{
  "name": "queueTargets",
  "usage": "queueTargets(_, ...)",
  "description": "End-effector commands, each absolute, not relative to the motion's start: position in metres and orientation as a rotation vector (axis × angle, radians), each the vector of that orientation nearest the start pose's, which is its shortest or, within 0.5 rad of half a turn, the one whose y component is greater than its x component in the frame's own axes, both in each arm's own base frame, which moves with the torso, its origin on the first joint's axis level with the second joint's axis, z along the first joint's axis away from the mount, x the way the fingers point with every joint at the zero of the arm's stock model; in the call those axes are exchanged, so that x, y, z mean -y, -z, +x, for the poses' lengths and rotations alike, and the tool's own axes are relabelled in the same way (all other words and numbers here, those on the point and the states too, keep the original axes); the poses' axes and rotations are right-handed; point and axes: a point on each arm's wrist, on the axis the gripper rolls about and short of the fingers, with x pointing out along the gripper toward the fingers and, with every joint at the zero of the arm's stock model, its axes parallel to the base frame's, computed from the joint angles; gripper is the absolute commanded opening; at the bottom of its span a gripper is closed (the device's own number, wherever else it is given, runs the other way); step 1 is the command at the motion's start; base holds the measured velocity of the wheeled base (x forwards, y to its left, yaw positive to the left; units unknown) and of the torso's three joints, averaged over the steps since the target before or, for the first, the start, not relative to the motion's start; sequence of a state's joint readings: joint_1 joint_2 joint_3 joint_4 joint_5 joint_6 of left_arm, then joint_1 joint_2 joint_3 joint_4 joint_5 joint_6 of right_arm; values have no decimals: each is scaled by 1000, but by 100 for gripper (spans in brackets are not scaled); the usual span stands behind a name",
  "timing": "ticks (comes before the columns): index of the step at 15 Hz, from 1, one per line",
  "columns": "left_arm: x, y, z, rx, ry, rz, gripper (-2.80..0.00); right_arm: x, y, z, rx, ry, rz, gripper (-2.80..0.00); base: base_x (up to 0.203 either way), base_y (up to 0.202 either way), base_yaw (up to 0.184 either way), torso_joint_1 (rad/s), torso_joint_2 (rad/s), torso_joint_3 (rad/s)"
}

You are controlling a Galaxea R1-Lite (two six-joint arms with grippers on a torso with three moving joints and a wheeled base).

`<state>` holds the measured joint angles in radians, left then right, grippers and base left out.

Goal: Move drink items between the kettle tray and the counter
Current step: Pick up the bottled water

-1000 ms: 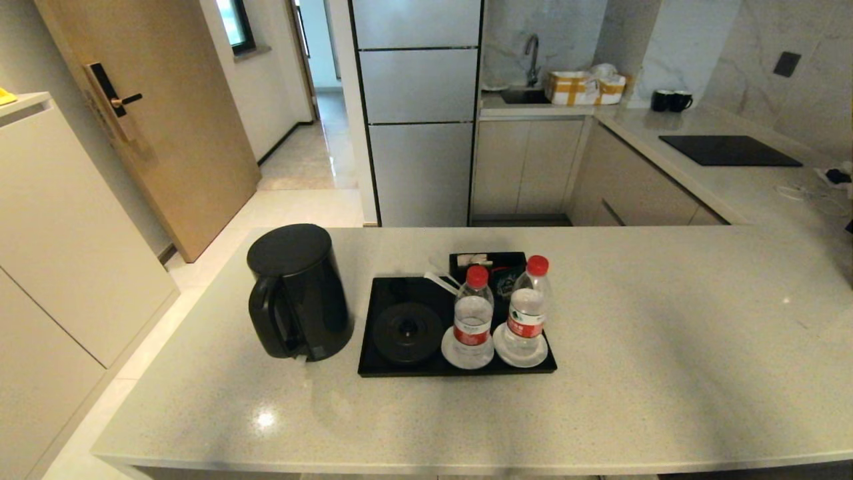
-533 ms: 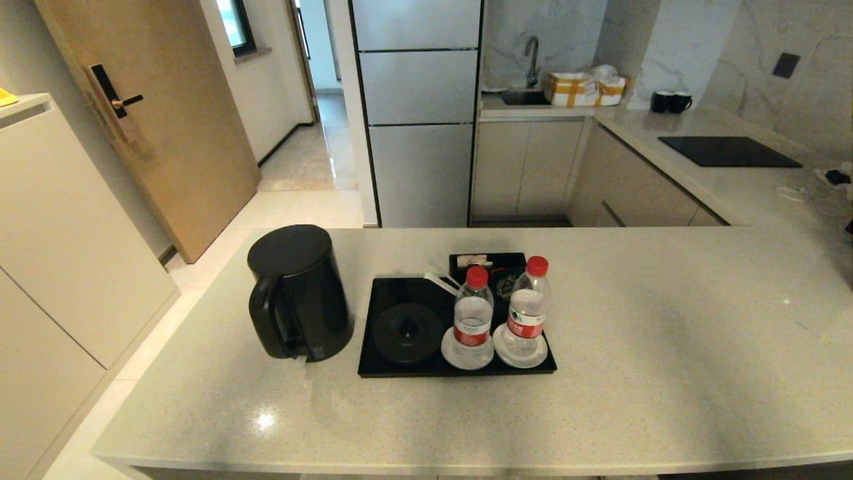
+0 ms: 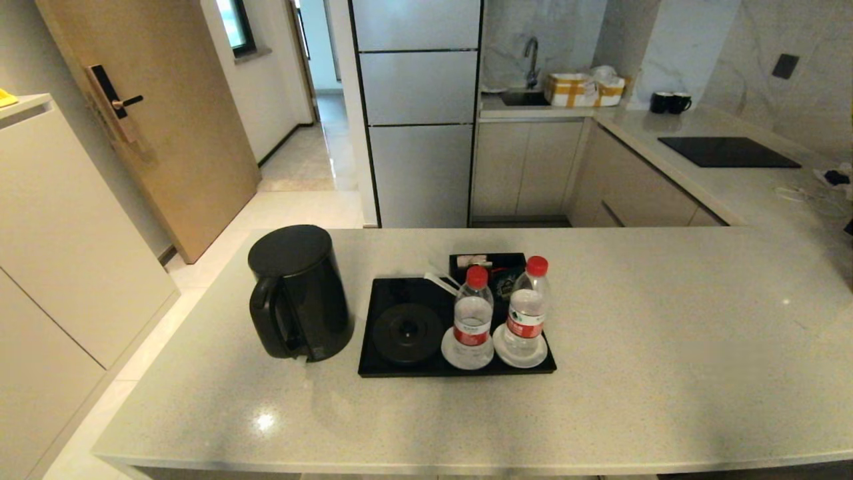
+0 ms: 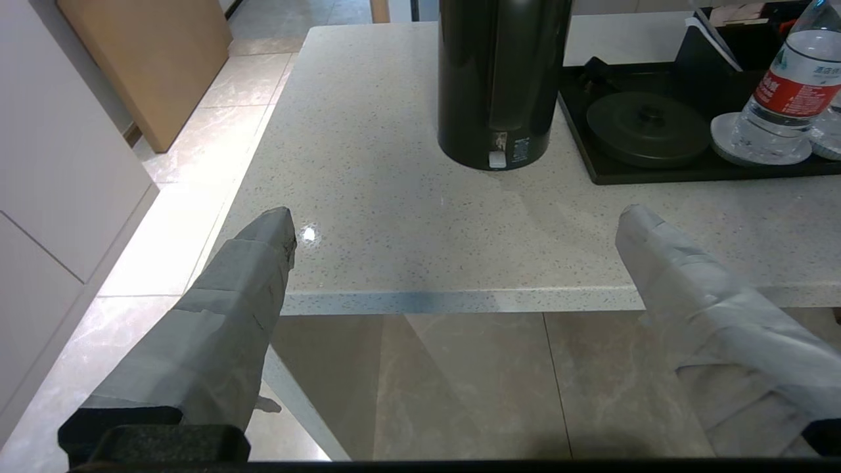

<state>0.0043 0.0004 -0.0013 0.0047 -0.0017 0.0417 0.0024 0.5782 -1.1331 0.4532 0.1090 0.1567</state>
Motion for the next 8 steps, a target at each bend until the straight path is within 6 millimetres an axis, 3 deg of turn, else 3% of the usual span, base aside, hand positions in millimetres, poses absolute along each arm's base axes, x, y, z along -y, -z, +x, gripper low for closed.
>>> queueTargets(1, 0, -75, -23, -5, -2, 41, 0, -5, -338, 18, -160, -222, 178, -280, 0, 0, 0, 0, 0, 0)
queueTargets(3, 0, -75, -23, -5, -3, 41, 0, -8, -308, 41, -314, -317, 190, -280, 0, 0, 0, 0, 0, 0)
queueTargets(6, 0, -75, -23, -5, -1, 41, 0, -14, -226, 92, -578, -413, 200, -280, 0, 0, 0, 0, 0, 0)
queueTargets(8, 0, -75, -23, -3, -1, 41, 0, -19, -202, 130, -645, -453, 200, -280, 0, 0, 0, 0, 0, 0)
